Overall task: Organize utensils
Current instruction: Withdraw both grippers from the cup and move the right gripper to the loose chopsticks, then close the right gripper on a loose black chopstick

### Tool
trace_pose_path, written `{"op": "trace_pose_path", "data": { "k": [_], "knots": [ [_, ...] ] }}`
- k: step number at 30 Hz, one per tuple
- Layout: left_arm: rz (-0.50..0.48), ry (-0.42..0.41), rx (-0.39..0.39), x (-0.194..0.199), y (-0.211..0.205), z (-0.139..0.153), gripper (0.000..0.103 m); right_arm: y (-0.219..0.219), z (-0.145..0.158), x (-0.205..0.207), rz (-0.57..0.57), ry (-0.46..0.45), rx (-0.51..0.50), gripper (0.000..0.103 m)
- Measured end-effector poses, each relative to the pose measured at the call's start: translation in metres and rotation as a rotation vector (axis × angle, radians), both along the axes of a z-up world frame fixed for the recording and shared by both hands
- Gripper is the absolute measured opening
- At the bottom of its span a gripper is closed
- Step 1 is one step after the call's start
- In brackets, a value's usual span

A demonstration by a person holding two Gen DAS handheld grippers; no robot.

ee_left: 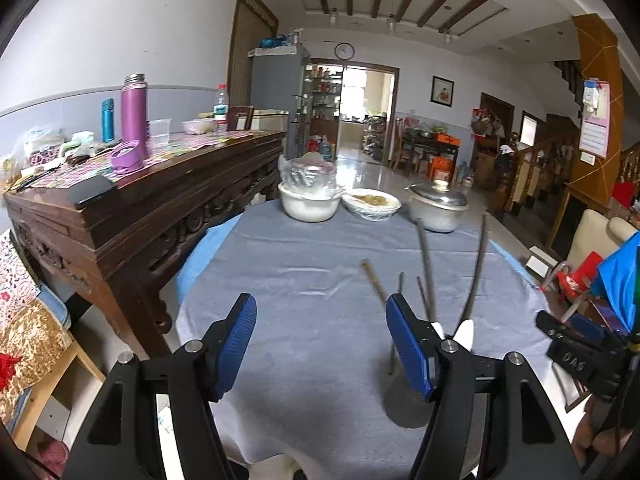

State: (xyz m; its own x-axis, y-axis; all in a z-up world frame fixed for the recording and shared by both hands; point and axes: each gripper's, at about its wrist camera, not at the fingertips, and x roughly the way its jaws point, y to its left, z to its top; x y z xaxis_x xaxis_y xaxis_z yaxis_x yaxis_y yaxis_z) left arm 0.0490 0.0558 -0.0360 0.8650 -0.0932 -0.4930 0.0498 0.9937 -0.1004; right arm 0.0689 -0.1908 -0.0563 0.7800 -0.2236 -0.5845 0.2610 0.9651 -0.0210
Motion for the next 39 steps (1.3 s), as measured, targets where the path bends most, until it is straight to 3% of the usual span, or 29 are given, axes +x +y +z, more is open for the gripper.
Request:
{"op": "trace_pose_path", "data": {
  "k": [10,17,21,24,27,33,39],
  "knots": [
    [0.099,0.062,-0.013,0.013,0.038,-0.019,0.069,-0.01,-0.009,0.009,-0.019,0.025,0.019,0.073],
    [0.135,0.18,-0.053,0.037,0.058,-0.051,0.069,-0.032,-0.03,0.021,-0.044,0.075,0.1,0.073],
    [0.123,0.23,-0.052,0.048,0.058,-0.066,0.069,-0.048,-0.042,0.03,-0.049,0.099,0.169,0.069],
    [0.112,0.26,-0.042,0.057,0.056,-0.078,0.069,-0.057,-0.053,0.041,-0.042,0.124,0.216,0.06],
    [0.1,0.287,-0.028,0.07,0.054,-0.088,0.069,-0.069,-0.065,0.057,-0.027,0.161,0.282,0.051],
    [0.079,0.358,-0.025,0.098,0.057,-0.11,0.069,-0.086,-0.088,0.109,0.049,0.255,0.397,0.05],
    [0.058,0.413,-0.009,0.123,0.058,-0.125,0.069,-0.08,-0.107,0.178,0.112,0.35,0.419,0.05]
  ]
}}
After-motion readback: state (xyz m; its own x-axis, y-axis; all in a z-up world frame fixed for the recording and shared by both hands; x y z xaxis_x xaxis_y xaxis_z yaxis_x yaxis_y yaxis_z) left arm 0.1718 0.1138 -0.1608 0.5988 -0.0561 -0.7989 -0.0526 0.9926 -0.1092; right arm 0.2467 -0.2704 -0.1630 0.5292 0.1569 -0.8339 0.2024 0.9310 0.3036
